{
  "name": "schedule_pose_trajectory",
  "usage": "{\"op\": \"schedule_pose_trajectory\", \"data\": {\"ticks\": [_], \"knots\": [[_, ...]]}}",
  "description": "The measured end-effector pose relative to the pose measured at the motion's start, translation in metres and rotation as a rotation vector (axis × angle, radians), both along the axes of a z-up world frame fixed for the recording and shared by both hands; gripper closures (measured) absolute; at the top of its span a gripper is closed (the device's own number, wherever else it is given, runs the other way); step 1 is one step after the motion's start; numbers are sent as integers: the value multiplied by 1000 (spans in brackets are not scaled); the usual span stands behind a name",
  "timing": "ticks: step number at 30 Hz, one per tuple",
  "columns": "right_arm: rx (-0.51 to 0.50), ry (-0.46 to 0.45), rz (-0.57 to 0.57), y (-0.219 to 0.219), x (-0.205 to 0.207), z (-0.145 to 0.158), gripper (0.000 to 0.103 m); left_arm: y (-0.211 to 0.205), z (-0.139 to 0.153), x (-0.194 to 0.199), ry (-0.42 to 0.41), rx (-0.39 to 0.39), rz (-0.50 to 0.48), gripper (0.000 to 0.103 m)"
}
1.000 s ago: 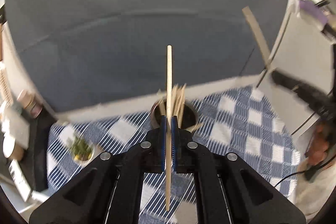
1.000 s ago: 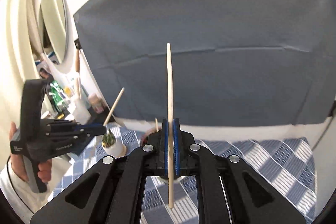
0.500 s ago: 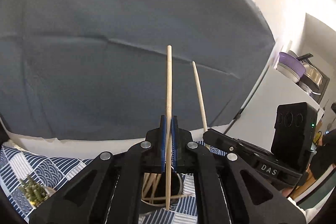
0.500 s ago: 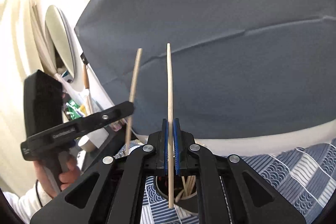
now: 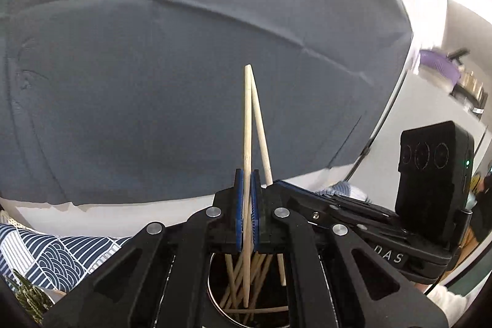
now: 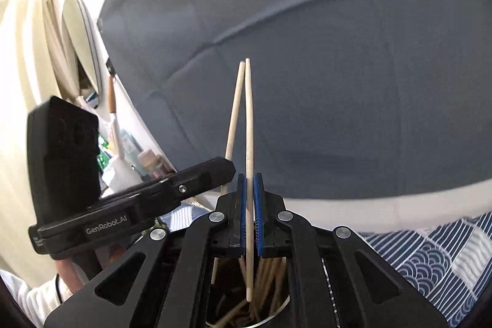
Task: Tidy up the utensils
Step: 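Lower both sticks into the cup and open both grippers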
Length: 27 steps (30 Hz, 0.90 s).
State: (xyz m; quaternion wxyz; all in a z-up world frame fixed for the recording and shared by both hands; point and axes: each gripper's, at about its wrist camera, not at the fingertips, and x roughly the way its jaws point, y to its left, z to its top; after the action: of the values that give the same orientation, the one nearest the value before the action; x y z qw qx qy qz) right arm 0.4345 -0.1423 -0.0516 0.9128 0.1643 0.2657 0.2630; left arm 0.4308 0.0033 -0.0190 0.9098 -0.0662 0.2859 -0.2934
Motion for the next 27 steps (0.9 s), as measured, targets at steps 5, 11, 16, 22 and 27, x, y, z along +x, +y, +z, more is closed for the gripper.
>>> {"op": "schedule_pose_trajectory", "data": {"ticks": [5, 11, 16, 22, 27], "knots": [[-20, 20, 18, 5, -3, -10, 98, -9, -8, 0, -2, 41, -10, 98], [-101, 20, 15, 12, -14, -7, 98, -10, -14, -6, -1, 76, -4, 98], [-159, 19, 0, 12, -25, -4, 98, -7, -12, -15, 0, 88, 16, 98], [-204, 17, -13, -2, -49, -5, 94, 2, -8, -27, 15, 118, 52, 78], [-274, 11, -35, -10, -77, 4, 87, 10, 0, -48, 5, 122, 88, 59]]}}
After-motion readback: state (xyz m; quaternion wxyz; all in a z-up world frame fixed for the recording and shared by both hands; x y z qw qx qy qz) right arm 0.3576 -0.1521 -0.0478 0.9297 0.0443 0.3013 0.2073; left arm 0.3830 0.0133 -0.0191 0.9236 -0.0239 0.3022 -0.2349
